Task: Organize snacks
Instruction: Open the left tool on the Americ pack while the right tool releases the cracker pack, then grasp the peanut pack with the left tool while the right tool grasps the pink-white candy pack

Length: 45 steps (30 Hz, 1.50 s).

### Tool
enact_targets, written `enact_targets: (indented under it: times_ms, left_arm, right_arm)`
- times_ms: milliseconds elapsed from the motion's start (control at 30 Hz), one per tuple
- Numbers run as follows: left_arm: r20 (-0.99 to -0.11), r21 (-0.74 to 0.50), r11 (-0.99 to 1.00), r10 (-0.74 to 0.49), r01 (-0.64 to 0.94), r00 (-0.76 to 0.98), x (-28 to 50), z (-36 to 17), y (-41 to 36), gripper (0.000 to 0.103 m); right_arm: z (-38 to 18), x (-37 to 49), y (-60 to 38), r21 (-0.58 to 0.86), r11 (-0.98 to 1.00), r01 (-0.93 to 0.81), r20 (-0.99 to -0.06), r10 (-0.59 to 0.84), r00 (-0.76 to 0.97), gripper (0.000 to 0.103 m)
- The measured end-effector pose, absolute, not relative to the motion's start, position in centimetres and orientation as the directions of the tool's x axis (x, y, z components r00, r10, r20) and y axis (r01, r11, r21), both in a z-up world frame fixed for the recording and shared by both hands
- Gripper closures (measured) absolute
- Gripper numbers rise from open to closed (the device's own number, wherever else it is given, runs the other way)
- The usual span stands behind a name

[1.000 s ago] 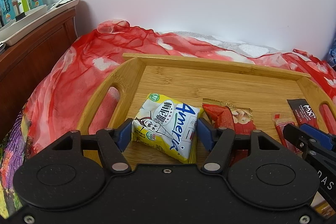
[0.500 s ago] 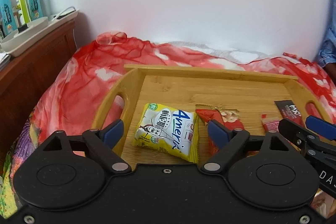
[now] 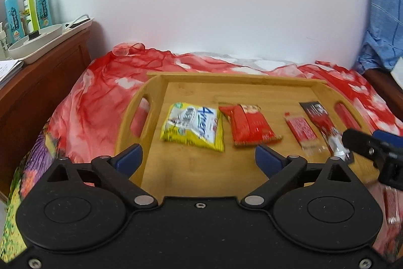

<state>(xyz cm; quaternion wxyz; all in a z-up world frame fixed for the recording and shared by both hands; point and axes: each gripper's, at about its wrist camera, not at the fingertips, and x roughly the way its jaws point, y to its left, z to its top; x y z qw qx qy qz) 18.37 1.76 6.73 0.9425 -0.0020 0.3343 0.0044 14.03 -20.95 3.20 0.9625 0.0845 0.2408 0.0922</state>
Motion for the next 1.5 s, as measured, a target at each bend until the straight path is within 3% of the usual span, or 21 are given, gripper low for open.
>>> enact_targets:
  times_ms: [633,767,833,967,1100,1200,1500]
  left_arm:
    - [-0.605,0.046,0.999,0.026,0.002,0.796,9.3,4.3,4.9,0.005]
    - [-0.608,0.040,0.999,0.022,0.003,0.794,8.3,3.7,5.7,0.011]
    - [-0.605,0.045,0.999,0.020,0.009,0.796,7.8,3.6,5.9,0.023]
    - [-0.602,0.048,0.999,0.018,0.014,0.798,7.4,3.5,6.1,0.031]
    - [-0.611,0.025,1.000,0.013,0.003,0.791,7.4,3.4,6.5,0.040]
    - [-0.611,0.004,1.000,0.020,-0.022,0.791,7.6,3.3,6.9,0.052]
    - [-0.622,-0.012,0.999,0.026,-0.043,0.783,8.3,2.8,7.0,0.051]
  right_arm:
    - [0.1,6.2,-19.7,0.084,0.990,-0.115,-0.485,0.141,0.863,0.011]
    - [-0.2,5.2,-19.6,0.071,0.992,-0.109,-0.487,0.130,0.864,0.011]
    - [-0.4,4.8,-19.5,0.059,0.994,-0.091,-0.484,0.108,0.868,0.014]
    - [-0.5,4.7,-19.5,0.061,0.995,-0.082,-0.482,0.101,0.870,0.023]
    - [-0.6,4.9,-19.6,0.072,0.996,-0.058,-0.481,0.086,0.872,0.048]
    - [-0.6,4.9,-19.4,0.075,0.996,-0.056,-0.476,0.085,0.875,0.055]
    - [-1.3,5.4,-17.8,0.043,0.995,-0.086,-0.484,0.096,0.870,0.055]
